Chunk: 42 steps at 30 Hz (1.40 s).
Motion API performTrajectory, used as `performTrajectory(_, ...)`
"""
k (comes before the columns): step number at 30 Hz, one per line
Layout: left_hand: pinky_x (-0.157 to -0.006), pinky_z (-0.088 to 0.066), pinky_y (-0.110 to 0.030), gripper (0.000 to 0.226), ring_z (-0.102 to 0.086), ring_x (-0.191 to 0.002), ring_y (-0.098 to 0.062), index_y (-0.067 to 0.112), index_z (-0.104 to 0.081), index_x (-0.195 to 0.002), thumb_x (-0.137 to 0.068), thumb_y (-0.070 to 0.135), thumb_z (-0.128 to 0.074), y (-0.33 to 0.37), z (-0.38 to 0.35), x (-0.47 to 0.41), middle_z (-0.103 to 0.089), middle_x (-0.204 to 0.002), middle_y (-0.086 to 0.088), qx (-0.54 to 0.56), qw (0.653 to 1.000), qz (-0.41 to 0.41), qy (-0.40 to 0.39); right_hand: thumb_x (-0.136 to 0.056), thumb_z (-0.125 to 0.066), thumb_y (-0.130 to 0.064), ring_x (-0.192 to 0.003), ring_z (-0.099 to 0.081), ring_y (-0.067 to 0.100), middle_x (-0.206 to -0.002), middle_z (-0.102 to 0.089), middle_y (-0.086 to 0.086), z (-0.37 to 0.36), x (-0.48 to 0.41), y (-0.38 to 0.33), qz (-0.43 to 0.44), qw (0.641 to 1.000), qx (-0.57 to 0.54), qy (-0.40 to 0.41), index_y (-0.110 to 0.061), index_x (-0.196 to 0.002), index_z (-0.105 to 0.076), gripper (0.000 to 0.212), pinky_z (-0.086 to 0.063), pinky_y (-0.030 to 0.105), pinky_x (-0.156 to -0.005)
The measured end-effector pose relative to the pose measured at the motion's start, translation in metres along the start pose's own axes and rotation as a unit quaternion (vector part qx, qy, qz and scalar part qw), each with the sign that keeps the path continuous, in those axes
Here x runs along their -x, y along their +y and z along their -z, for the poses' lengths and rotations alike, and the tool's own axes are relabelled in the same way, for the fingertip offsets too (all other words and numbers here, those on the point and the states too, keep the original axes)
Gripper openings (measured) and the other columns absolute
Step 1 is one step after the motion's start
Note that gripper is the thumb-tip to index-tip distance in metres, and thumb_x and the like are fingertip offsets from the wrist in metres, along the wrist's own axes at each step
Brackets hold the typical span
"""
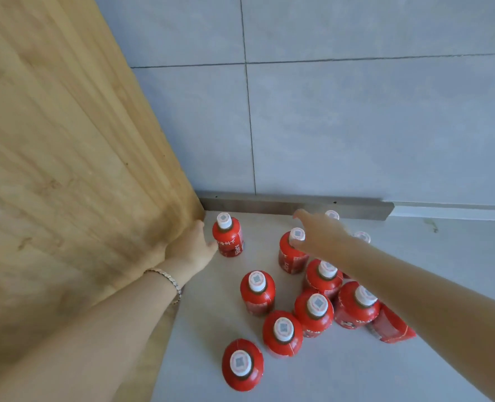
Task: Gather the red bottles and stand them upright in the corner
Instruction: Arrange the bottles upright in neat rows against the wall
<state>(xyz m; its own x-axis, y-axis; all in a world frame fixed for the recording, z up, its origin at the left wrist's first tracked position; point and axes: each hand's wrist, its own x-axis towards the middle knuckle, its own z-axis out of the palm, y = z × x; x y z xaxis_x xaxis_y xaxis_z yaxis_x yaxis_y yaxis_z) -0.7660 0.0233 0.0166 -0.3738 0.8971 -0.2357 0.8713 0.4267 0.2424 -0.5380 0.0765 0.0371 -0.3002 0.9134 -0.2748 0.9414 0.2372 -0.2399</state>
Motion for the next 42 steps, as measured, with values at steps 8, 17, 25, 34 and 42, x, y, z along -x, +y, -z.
performTrajectory(8,-0.088,-0.053,-0.033,0.047,-0.057,-0.118,-0.026,0.014,-0.042,-0.130,-0.091,0.038,-0.054,0.011,-0.029,-0.060,-0.057,-0.132,-0.007,0.079,0.993,-0.067,-0.049,-0.096,-0.044,-0.033,-0.099,-0.065,0.030,-0.112,-0.065,0.014,-0.038,-0.047,-0.017,-0.093,0.994,-0.026,-0.059,-0.011,-0.122,-0.046,0.034,-0.051,0.034,-0.078)
performTrajectory(17,-0.078,-0.043,-0.037,0.028,-0.058,-0.106,-0.038,0.000,-0.048,-0.108,-0.091,0.021,-0.055,0.008,-0.025,-0.126,-0.060,-0.113,-0.021,0.163,0.986,-0.001,0.043,-0.089,-0.054,-0.036,-0.102,-0.061,0.032,-0.112,-0.064,0.011,-0.031,-0.116,-0.061,-0.061,0.986,-0.157,0.011,-0.015,-0.118,-0.052,0.036,-0.047,0.033,-0.073)
performTrajectory(25,-0.084,-0.049,-0.043,0.053,-0.056,-0.104,-0.038,0.000,-0.048,-0.117,-0.083,0.036,-0.066,0.003,-0.040,-0.121,-0.048,-0.119,-0.020,0.110,0.990,0.023,0.083,-0.087,-0.061,-0.030,-0.106,-0.059,0.036,-0.121,-0.053,0.015,-0.047,-0.144,-0.092,-0.009,0.982,-0.191,-0.005,-0.017,-0.125,-0.046,0.043,-0.050,0.039,-0.086)
performTrajectory(34,-0.100,-0.044,-0.037,0.057,-0.054,-0.120,-0.032,0.008,-0.044,-0.133,-0.083,0.017,-0.070,-0.002,-0.050,-0.118,-0.055,-0.130,-0.016,0.244,0.967,0.015,0.073,-0.077,-0.075,-0.021,-0.110,-0.057,0.042,-0.129,-0.039,0.016,-0.055,-0.145,-0.091,-0.069,0.972,-0.222,-0.010,-0.021,-0.129,-0.042,0.061,-0.053,0.045,-0.090)
performTrajectory(42,-0.107,-0.037,-0.043,0.067,-0.042,-0.130,-0.039,-0.006,-0.035,-0.138,-0.082,0.013,-0.068,0.014,-0.042,-0.105,-0.041,-0.140,-0.026,0.115,0.982,-0.039,0.143,-0.086,-0.062,-0.012,-0.115,-0.056,0.032,-0.136,-0.044,0.011,-0.036,-0.103,-0.050,0.017,0.989,-0.143,-0.023,-0.019,-0.139,-0.036,0.060,-0.049,0.042,-0.096)
